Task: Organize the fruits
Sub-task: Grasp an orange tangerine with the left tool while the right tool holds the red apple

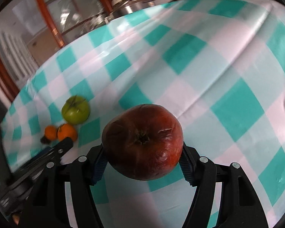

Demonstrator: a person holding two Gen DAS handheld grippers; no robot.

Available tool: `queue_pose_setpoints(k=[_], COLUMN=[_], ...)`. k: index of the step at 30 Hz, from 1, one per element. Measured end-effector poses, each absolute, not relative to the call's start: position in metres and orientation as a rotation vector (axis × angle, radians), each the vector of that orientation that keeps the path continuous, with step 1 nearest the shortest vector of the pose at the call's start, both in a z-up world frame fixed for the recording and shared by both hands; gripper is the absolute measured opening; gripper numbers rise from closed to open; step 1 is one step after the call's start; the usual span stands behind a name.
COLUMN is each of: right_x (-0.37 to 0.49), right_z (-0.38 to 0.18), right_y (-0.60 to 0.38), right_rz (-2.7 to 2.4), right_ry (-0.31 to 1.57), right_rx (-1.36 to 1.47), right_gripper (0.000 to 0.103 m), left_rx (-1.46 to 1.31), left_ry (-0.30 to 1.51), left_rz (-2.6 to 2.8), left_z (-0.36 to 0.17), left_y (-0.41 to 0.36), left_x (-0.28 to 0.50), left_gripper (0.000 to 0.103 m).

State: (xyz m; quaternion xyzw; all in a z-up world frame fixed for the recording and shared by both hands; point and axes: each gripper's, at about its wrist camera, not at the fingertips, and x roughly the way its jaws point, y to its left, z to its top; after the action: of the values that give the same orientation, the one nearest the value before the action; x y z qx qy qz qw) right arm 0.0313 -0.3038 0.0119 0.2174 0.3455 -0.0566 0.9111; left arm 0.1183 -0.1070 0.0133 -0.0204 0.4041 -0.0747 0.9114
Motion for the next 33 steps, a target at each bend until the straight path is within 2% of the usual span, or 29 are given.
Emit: queue_pose_setpoints(k=[3,10,11,16,21,27,33], right_x=[0.037,0.038,0.039,0.039,0.038,0.038,0.038], right_z=[0.007,0.006,0.005,0.000,-0.001,-0.001,0.000], right_y=[-0.310,-0.305,-0.305,-0.310,-0.311,-0.310,-0.306], right_rz=[-0.120,-0.124,-0.117,-0.122,-0.111,-0.101,-0.067], right_ry=[0.715,0.707,0.710,0.720,0.714,0.711,0.712], right_rx=[0.493,0.484,0.486,0.516,0.532,0.532,0.524], right_gripper=[0.064,0.065,0.064,0.065,0.064,0.064,0.065], left_rx=[-0.017,0.063,0.060,0.014,0.030,-0.103,-0.273], left_ry=[0.871,0.904,0.901,0.875,0.804,0.762,0.774], left_rz=[-0.122,-0.048,-0.045,-0.066,-0.079,-0.087,-0.077], left_z=[0.008,0.001,0.001,0.004,0.012,0.017,0.021], left_y=[-0.117,-0.129,-0.127,-0.111,-0.087,-0.015,0.031], left_x=[0.136,0.153,0.152,0.136,0.084,0.023,0.013], left_gripper=[0.066,0.053,0.046,0.045,0.045,0.045,0.045])
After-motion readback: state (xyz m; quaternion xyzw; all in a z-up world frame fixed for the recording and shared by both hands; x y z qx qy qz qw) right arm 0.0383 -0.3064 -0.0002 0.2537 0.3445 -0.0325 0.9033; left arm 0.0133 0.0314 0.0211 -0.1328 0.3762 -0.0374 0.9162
